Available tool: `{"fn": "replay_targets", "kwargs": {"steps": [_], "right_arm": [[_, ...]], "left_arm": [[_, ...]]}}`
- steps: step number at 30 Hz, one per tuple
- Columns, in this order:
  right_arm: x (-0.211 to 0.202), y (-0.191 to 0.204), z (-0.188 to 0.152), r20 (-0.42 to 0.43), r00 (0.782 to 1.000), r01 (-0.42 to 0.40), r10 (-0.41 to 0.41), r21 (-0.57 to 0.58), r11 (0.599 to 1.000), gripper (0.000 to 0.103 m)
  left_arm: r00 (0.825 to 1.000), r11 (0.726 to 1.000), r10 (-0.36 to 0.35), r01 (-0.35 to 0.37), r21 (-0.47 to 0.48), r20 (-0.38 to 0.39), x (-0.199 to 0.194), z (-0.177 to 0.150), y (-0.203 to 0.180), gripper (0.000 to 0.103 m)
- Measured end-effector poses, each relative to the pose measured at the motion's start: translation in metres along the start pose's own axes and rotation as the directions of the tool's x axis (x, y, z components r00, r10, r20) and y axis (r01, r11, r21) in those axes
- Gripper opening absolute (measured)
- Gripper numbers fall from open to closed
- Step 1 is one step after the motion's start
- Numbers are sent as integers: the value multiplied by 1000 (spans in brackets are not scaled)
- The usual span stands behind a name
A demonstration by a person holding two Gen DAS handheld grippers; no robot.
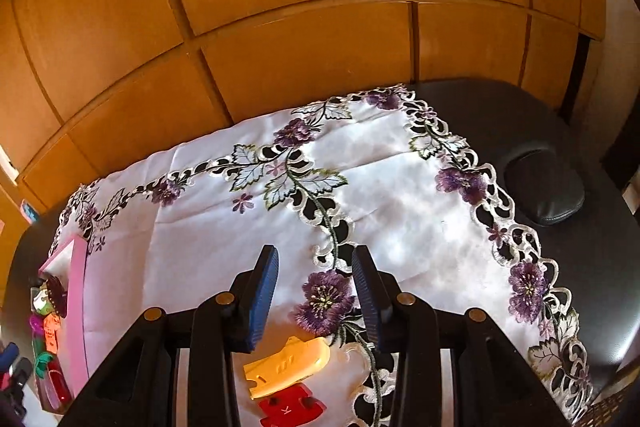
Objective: Organize rigid objects
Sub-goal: 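Grasp the yellow plastic piece with the left tool while the right tool reaches the red puzzle piece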
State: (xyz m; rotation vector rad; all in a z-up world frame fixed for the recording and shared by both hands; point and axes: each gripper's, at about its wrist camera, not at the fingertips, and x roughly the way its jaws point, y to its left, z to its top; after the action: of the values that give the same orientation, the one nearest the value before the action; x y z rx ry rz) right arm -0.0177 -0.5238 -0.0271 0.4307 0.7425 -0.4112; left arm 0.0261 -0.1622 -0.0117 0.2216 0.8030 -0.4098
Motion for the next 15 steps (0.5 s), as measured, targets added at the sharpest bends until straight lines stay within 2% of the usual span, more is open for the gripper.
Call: {"fn": "replay_targets", "kwargs": {"steps": [5,8,15], "right_arm": [[0,-10,1,0,1000,-3,3,52,999,38],[-1,-14,1,0,1000,2,-2,73,997,38],[-5,-23,2,11,1000,-13,12,119,993,38]], "left_arm": [[996,994,-82,85,70,-42,19,3,-31,62],[982,978,-168,178,113,-86,30,6,-58,62],[932,898,-332,359,256,-145,48,23,-138,62]]}}
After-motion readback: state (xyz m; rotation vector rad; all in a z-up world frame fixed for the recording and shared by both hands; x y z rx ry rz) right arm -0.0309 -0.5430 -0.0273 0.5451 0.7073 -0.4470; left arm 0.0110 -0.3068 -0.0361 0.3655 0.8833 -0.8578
